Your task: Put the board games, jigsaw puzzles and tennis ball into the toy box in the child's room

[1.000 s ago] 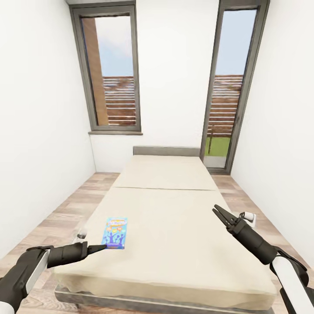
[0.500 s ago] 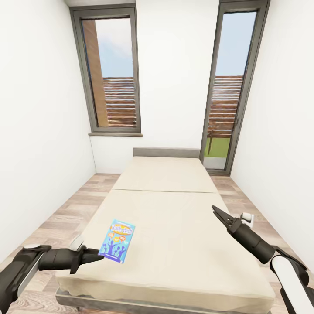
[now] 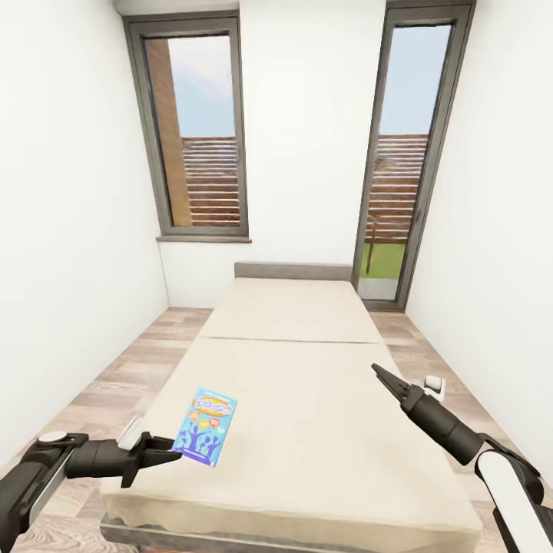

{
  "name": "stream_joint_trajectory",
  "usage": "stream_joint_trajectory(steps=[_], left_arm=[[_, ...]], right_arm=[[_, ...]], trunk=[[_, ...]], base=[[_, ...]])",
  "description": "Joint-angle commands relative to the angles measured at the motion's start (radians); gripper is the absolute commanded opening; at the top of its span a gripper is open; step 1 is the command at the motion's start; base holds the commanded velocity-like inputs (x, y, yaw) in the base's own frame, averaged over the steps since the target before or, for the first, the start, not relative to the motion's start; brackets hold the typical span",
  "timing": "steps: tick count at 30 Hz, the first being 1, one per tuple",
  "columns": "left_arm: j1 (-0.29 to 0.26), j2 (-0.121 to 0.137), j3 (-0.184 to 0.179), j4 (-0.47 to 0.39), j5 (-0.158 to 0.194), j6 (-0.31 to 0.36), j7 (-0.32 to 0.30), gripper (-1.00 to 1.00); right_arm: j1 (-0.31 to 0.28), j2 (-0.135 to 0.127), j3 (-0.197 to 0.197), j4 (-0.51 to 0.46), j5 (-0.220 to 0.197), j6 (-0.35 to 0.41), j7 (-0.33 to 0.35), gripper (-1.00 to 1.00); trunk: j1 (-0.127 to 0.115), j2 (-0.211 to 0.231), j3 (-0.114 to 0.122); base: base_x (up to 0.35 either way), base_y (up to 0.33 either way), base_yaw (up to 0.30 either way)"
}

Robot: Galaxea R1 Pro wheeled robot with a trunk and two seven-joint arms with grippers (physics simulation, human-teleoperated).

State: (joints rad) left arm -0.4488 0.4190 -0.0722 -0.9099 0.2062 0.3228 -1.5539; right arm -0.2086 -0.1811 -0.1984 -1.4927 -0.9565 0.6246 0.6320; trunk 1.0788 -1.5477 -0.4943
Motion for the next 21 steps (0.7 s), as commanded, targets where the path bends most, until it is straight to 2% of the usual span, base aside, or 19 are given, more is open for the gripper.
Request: stream_joint_trajectory(steps=[1, 10, 21], left_arm=[[-0.001, 0.001, -0.003, 0.001, 0.006, 0.01, -0.002, -1.0], [-0.001, 0.001, 0.0, 0.002, 0.007, 0.018, 0.0, -1.0], [-0.001, 0.001, 0.0, 0.007, 0.009, 0.016, 0.0, -1.0]], right_arm=[[0.0, 0.0, -0.001, 0.001, -0.006, 0.007, 0.0, 1.0], [-0.001, 0.0, -0.002, 0.002, -0.008, -0.023, 0.0, 1.0], [-0.001, 0.0, -0.002, 0.003, -0.01, -0.034, 0.003, 1.0]], trunk=[[-0.004, 0.007, 0.002], [-0.039, 0.07, 0.03], [-0.039, 0.07, 0.03]], base=[[0.0, 0.0, 0.0], [0.0, 0.0, 0.0], [0.0, 0.0, 0.0]])
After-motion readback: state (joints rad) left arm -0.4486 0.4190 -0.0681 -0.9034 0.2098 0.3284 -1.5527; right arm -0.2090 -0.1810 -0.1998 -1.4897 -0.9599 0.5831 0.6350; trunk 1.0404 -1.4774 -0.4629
